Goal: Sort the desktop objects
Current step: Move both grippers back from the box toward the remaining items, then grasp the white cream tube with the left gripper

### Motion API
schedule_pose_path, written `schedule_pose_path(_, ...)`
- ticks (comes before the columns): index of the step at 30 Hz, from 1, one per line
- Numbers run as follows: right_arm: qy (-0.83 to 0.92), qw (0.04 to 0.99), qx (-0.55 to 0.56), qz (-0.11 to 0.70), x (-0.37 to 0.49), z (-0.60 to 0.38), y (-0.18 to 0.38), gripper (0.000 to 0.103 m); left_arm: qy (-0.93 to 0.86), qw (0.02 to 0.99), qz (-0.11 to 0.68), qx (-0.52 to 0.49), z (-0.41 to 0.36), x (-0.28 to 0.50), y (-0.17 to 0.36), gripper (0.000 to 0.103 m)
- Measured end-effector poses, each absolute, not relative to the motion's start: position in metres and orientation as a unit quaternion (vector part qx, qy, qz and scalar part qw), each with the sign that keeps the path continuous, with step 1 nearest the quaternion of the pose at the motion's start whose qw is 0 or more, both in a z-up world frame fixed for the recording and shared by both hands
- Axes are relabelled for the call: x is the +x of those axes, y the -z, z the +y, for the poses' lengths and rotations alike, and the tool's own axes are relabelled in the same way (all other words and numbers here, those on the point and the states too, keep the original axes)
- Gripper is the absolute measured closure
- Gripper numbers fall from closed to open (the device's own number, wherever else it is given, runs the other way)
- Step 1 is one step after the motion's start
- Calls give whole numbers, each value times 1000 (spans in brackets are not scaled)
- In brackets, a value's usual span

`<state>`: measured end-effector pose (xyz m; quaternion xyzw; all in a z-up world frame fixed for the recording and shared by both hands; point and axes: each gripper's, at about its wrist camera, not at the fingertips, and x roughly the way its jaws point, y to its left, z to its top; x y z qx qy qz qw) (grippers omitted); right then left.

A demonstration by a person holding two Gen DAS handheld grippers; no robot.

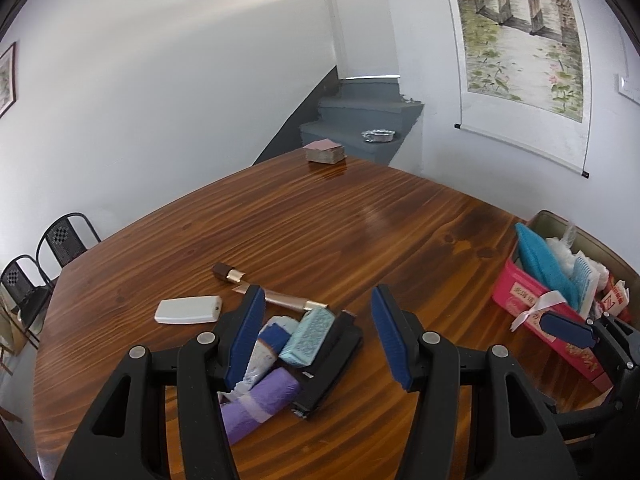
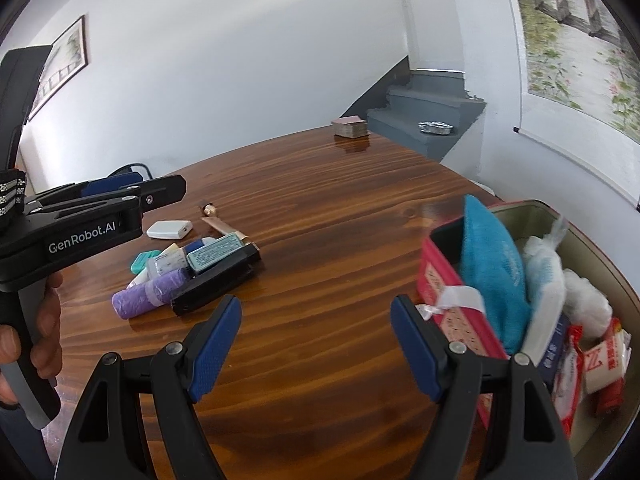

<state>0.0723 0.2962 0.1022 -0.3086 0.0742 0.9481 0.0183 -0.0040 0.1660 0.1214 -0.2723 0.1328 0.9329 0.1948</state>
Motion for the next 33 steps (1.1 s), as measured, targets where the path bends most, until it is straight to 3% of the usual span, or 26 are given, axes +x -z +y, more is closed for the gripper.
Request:
schedule_pose_path(16, -942, -22, -331, 49, 40, 260, -93, 23, -921, 137, 92, -354, 81, -61, -81, 44)
schedule_pose_path(33, -934, -38, -352, 53, 26, 246, -76, 22, -899, 155, 92, -398, 65, -99, -41, 44)
